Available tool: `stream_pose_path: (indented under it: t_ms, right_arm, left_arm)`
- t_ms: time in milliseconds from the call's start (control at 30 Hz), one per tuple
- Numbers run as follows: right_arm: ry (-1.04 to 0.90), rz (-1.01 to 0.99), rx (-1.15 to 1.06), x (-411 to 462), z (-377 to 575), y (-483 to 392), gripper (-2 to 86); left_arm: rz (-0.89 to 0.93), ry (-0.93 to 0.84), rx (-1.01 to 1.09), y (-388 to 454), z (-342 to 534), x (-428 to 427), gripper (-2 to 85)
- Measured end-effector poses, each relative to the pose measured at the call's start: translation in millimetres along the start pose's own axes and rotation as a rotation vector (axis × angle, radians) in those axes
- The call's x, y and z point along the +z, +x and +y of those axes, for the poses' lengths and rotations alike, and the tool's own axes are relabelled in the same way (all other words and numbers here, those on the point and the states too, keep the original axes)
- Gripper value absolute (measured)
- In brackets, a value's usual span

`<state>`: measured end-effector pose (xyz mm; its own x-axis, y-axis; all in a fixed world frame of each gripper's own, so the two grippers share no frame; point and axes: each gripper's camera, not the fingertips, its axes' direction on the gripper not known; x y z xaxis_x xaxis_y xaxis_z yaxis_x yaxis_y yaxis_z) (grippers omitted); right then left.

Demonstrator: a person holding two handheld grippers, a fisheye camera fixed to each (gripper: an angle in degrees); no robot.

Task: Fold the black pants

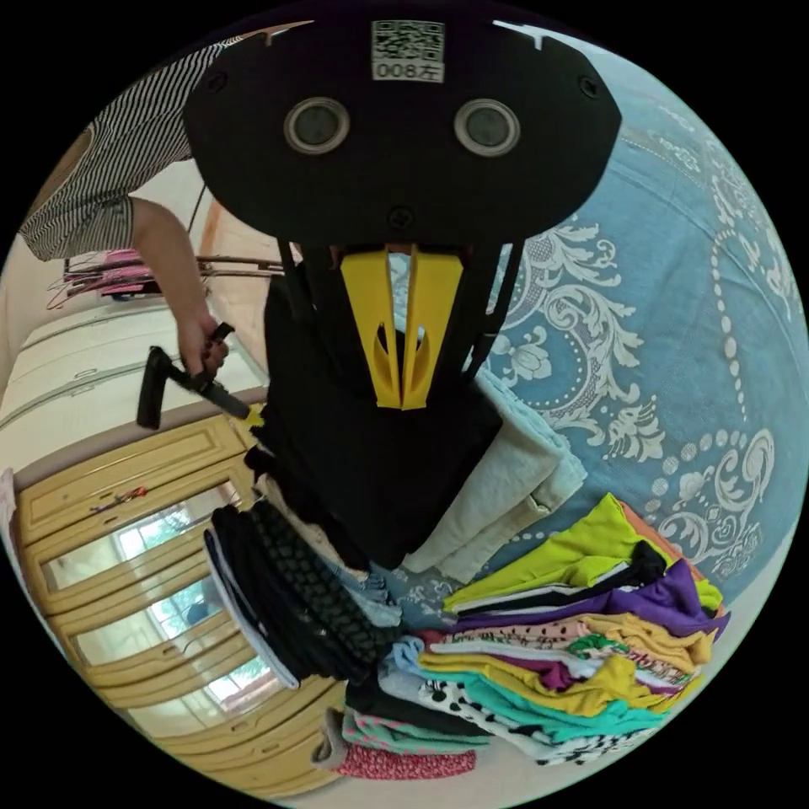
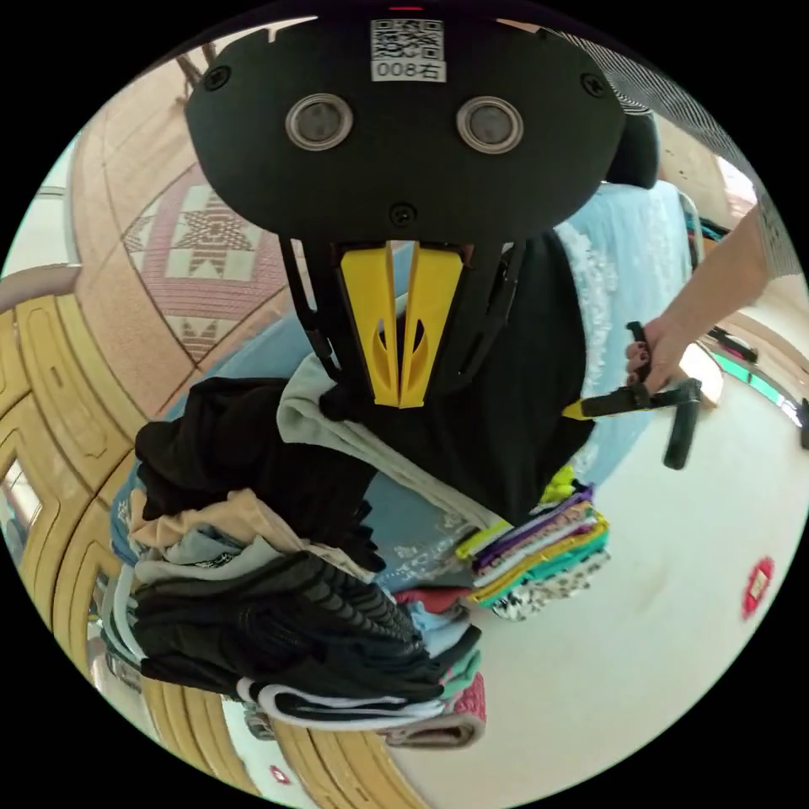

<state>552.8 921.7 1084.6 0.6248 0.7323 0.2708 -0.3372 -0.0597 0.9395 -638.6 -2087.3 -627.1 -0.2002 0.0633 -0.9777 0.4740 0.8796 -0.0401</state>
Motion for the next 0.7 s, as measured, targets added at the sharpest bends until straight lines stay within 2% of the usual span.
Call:
stream_pose_path:
  t_ms: [67,267,367,433,533,567,700]
  right_arm:
    - [-0.067,0.064,-0.034,23,-11,-9,0.0]
    - [0.003,0.166,-0.138,36,-14,-39,0.0]
    - [0.057,0.161,-0.120,22,-20,-50,0.1]
    - [0.126,0.162,-0.152,14,-19,-62,0.1]
    - [0.026,0.189,-0.265,44,-28,-82,0.2]
    - [-0.043,0.216,-0.272,66,-33,-85,0.2]
    - [-0.024,0.251,-0.254,76,-47,-90,0.3]
  left_arm:
    - [-0.041,-0.013,0.063,6,-5,11,0.2]
    - [-0.047,0.008,0.043,8,-10,-5,0.0]
    - [-0.058,0.050,0.181,32,-1,-23,0.1]
    - [-0.152,0.055,0.291,50,9,-27,0.1]
    - [-0.306,-0.059,0.368,50,16,-5,0.1]
    - [-0.318,-0.055,0.376,47,18,-4,0.1]
    - [-0.319,-0.045,0.382,15,31,-27,0.1]
